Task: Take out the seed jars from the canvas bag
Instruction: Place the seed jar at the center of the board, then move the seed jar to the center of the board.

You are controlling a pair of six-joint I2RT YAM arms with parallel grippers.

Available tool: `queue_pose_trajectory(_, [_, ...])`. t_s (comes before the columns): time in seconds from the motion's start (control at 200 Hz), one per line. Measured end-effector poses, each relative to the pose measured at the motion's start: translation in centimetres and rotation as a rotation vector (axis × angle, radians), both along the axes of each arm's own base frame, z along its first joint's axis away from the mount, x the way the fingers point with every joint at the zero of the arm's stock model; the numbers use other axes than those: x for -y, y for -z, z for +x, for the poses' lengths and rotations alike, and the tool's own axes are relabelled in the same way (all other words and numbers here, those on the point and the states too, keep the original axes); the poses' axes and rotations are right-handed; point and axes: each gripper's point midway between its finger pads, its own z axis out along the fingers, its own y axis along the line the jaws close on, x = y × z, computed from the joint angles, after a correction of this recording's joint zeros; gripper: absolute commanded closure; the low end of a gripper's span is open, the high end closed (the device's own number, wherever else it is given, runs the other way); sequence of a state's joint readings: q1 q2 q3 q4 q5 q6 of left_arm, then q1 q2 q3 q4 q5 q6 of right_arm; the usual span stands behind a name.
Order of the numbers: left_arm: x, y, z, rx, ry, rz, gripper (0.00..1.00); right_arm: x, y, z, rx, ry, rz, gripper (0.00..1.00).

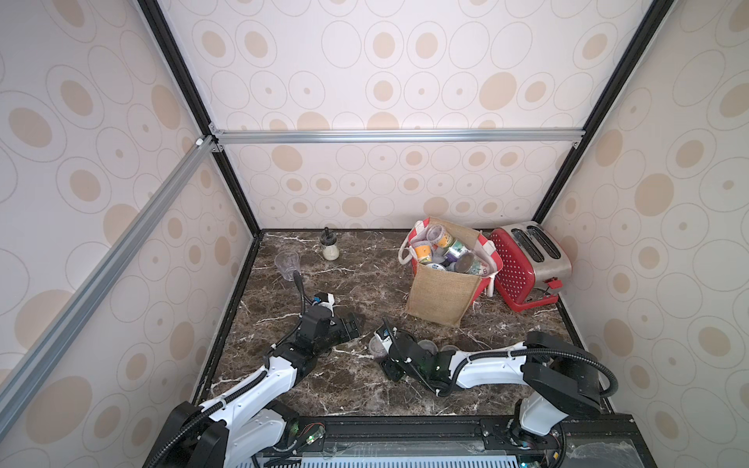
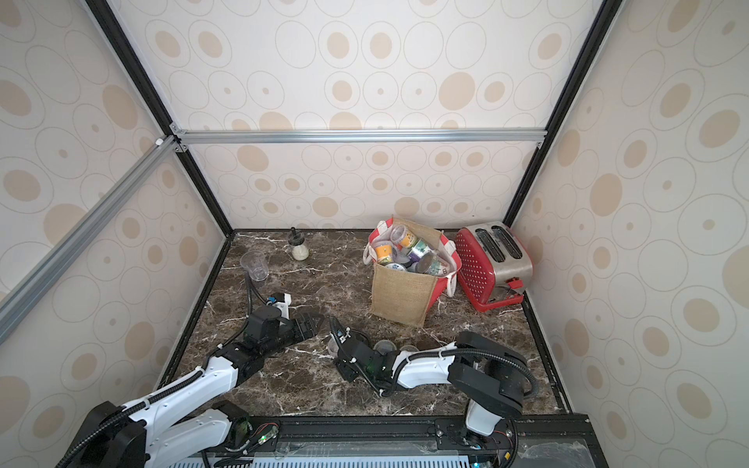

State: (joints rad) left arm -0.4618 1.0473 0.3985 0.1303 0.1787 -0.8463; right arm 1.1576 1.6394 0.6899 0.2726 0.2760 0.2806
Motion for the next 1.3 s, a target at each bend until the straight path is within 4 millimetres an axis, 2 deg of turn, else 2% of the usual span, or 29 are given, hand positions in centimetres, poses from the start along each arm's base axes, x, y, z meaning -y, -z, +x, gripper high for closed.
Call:
queue_pose_trajectory(0.11, [0.4,0.2,0.0,-0.008,0.016,-0.010,0.02,0.8,0.3,-0.2,-0.003,0.010,-0.020,0.25])
queue_pose_trajectory(0.195, [0.6,0.4,0.0,-0.015,0.024,-0.014,0.02,0.9,-0.7,-0.3,0.006,0.009,-0.007,0.19])
queue_pose_trajectory(0.355, [0.9,0.5,-0.1,-0.020,0.040,-0.024,0.02,0.9,-4.5,-0.5,0.035,0.008,0.072,0.09])
queue_pose_trajectory(0.49, [1.2,0.9,-0.2,-0.036,0.055,-0.028,0.02,1.8,-8.3,-0.5,0.069,0.038,0.147,0.00])
queue_pose_trajectory(0.61, [2.1,1.6,-0.9,-0.066,0.086,-0.028,0.02,3.6,-10.3,0.0,0.098,0.112,0.147,0.00])
queue_pose_trajectory(0.8, [4.7,1.9,-2.8,-0.096,0.170,-0.047,0.02,6.1,-12.6,1.6,0.105,0.241,0.109,0.00])
queue_pose_trajectory(1.085, [7.2,2.4,-4.4,-0.132,0.223,-0.084,0.02,12.8,-15.6,5.1,0.065,0.465,0.191,0.00])
queue_pose_trajectory(1.295, [9.9,4.0,-6.3,-0.186,0.292,-0.077,0.02,15.3,-17.3,6.0,0.036,0.527,0.229,0.00])
